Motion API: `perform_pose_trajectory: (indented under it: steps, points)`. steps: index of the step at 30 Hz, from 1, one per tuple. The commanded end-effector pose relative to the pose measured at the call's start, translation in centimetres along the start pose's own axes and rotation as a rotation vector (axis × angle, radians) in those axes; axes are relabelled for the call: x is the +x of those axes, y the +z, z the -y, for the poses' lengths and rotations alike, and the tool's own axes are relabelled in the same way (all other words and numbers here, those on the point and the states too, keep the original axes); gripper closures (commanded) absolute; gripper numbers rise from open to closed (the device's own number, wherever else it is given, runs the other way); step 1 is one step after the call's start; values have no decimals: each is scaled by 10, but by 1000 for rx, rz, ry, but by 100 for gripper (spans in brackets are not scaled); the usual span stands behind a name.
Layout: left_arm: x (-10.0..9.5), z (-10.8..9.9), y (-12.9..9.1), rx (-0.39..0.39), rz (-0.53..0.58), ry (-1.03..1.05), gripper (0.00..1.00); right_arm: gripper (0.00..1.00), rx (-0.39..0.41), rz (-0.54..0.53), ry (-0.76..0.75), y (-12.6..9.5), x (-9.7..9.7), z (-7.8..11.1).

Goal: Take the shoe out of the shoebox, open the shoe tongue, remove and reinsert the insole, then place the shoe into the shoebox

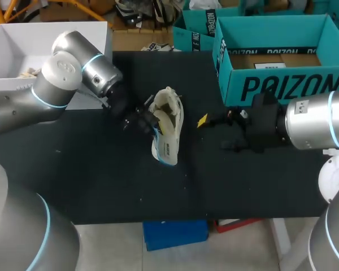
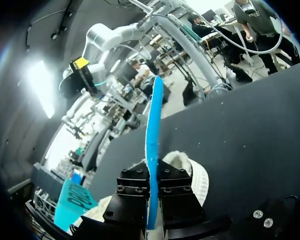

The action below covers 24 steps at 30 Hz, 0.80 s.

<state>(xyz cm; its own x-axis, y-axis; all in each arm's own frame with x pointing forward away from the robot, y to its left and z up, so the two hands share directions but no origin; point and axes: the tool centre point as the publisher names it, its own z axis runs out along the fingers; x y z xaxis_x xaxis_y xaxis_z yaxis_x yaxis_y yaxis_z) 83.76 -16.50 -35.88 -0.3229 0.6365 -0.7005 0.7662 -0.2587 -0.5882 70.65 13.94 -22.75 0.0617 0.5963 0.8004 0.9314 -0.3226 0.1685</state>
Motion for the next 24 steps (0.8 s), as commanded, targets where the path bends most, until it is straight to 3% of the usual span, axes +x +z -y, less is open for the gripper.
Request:
perform_pose_trajectory:
  steps: [1, 2, 4, 5, 6, 7, 21, 24]
  points:
    - [-7, -6, -3, -35, -14, -11, 79, 0, 0, 1, 0, 0, 1, 0]
    - [-6, -9, -4, -37, -12, -23, 61, 0, 0, 1, 0, 0, 1, 0]
    - [-4, -14, -7, -52, -11, -32, 60, 0, 0, 1, 0, 0, 1, 0]
    - [-4, -14, -8, -54, -8, -35, 51, 0, 0, 1, 0, 0, 1, 0]
    - [-4, -14, -8, -56, -6, -35, 22, 0, 0, 1, 0, 0, 1, 0]
    - [-4, -13, -8, -57, -5, -34, 0, 0, 0, 1, 0, 0, 1, 0]
    - [-4, 23, 0, -46, -59, 53, 0, 0, 0, 1, 0, 0, 1, 0]
    - [-1, 27, 1, -88, -80, 80, 0, 0, 0, 1, 0, 0, 1, 0]
